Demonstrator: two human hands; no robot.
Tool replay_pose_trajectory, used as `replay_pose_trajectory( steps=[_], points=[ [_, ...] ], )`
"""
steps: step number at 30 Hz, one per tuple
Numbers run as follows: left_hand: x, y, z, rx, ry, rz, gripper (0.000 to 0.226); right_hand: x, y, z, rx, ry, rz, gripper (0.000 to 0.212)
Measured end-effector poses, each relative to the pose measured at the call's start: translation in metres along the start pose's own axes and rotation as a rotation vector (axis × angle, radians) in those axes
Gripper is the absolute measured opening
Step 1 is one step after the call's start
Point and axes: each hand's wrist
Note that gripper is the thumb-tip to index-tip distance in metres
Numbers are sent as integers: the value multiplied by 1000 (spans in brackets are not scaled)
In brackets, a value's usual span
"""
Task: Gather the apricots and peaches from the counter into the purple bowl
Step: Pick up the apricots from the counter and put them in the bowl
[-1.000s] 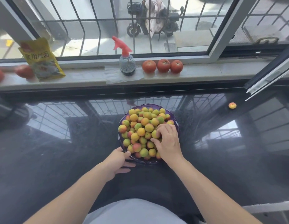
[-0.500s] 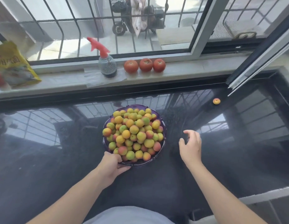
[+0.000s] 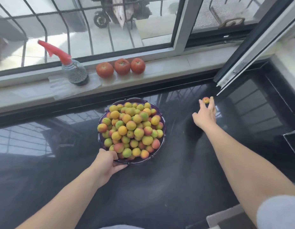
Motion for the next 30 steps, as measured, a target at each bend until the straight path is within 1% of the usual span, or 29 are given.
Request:
replay_pose_trajectory(
  steps=[3, 4, 5, 8, 10, 14, 16, 18, 19, 21, 24, 25, 26, 28, 30],
  points=[
    [-4, -2, -1, 1, -12, 34, 58, -3, 2, 18, 56, 11, -64, 69],
    [-4, -2, -1, 5, -17, 47, 59, -5, -1, 17, 47, 24, -66, 67],
    [-4, -2, -2, 12, -22, 57, 60, -7, -4, 14, 10, 44, -51, 64],
    [-3, -2, -2, 18, -26, 62, 60, -13, -15, 0, -169, 131, 46, 53],
    [-3, -1, -2, -4, -20, 44, 59, -13, -20, -2, -220, 177, 18, 52],
    [-3, -1, -2, -19, -6, 39, 58, -14, -19, 13, -131, 195, -81, 46],
    [-3, -1, -4, -11, -4, 43, 58, -10, -15, 10, -105, 211, -82, 40],
    [-5, -3, -6, -8, -9, 45, 56, -2, -15, -8, -63, 183, -39, 33],
    [-7, -4, -8, -3, -16, 47, 54, 1, -20, -21, -35, 158, 17, 31],
    [-8, -6, -12, -3, -33, 40, 50, 6, -30, -51, 32, 87, 248, 31],
    [-5, -6, -13, -5, -58, 30, 57, 7, -36, -102, 197, -114, 800, 36],
    [-4, -5, -13, -3, -64, 29, 59, 6, -35, -118, 238, -163, 930, 36],
    [-2, -4, -12, -3, -68, 28, 59, 5, -33, -133, 269, -184, 1012, 35],
    [-1, -1, -14, 0, -78, 31, 58, 1, -29, -159, 311, -172, 1075, 31],
    [0, 3, -19, 6, -85, 34, 57, -3, -24, -178, 312, -128, 1007, 28]
  ],
)
Point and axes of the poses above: each hand's wrist, its own z-axis towards the middle knuckle, its own y-axis out of the back of the hand, x = y × z, and after that the axes turned 10 degrees about -y, right-handed
